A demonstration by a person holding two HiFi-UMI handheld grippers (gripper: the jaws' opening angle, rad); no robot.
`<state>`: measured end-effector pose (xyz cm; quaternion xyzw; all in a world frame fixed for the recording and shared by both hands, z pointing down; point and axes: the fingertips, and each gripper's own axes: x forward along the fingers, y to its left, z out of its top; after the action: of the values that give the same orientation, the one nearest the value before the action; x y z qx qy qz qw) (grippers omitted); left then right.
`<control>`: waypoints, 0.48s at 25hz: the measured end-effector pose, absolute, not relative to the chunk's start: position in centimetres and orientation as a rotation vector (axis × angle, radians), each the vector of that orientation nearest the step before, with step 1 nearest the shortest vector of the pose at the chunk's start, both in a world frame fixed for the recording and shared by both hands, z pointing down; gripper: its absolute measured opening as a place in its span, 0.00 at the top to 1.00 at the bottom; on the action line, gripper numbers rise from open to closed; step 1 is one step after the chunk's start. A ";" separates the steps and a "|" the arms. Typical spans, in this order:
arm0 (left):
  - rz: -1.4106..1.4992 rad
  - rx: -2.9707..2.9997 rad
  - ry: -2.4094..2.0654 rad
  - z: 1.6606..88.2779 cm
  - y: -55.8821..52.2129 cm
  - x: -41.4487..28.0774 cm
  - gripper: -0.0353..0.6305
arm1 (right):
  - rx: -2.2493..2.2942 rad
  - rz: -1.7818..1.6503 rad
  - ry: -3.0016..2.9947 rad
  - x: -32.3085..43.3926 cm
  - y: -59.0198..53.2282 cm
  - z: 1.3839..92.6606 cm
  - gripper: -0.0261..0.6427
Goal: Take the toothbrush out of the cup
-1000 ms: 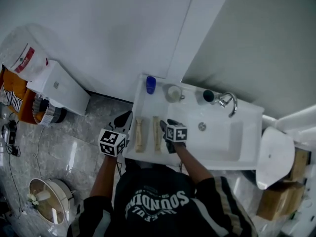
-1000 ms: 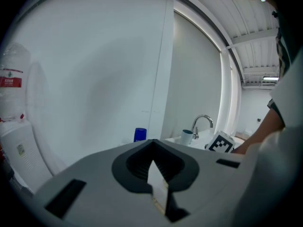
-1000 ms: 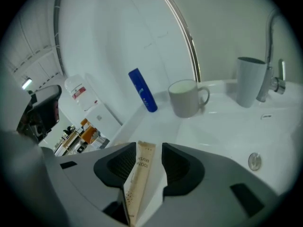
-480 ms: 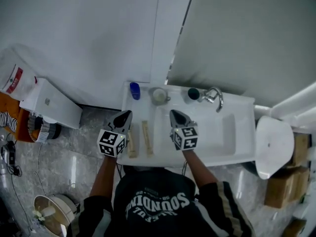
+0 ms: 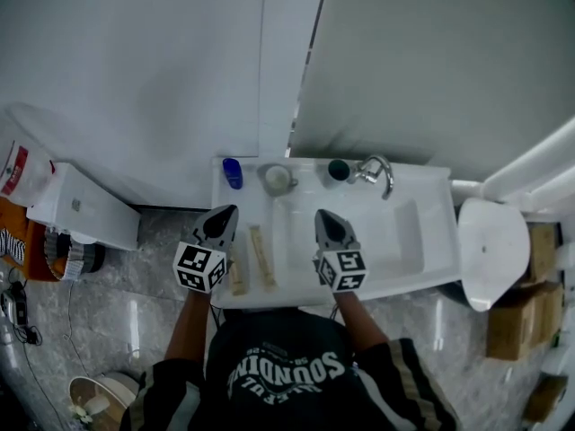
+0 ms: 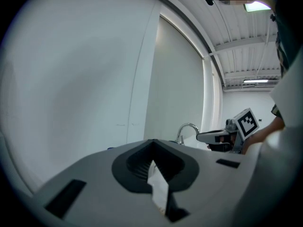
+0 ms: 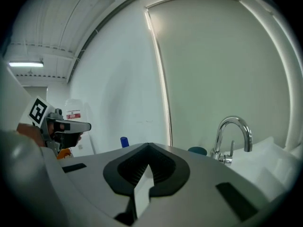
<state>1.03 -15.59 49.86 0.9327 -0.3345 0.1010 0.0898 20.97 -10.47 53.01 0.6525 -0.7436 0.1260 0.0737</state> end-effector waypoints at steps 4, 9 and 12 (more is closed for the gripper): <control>0.295 2.774 -0.981 50.0 -15.5 1.1 0.95 | 1.967 0.357 -2.235 20.9 -10.3 52.8 0.97; 0.290 2.782 -0.967 49.9 -15.6 1.3 0.95 | 1.970 0.363 -2.227 20.9 -10.2 52.9 0.97; 0.290 2.784 -0.962 49.8 -15.7 1.4 0.95 | 1.959 0.369 -2.222 20.8 -10.3 53.3 0.97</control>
<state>1.42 -15.70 49.84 0.9368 -0.3237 0.0974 0.0906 20.77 -10.27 53.30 0.6542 -0.7421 0.1232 0.0783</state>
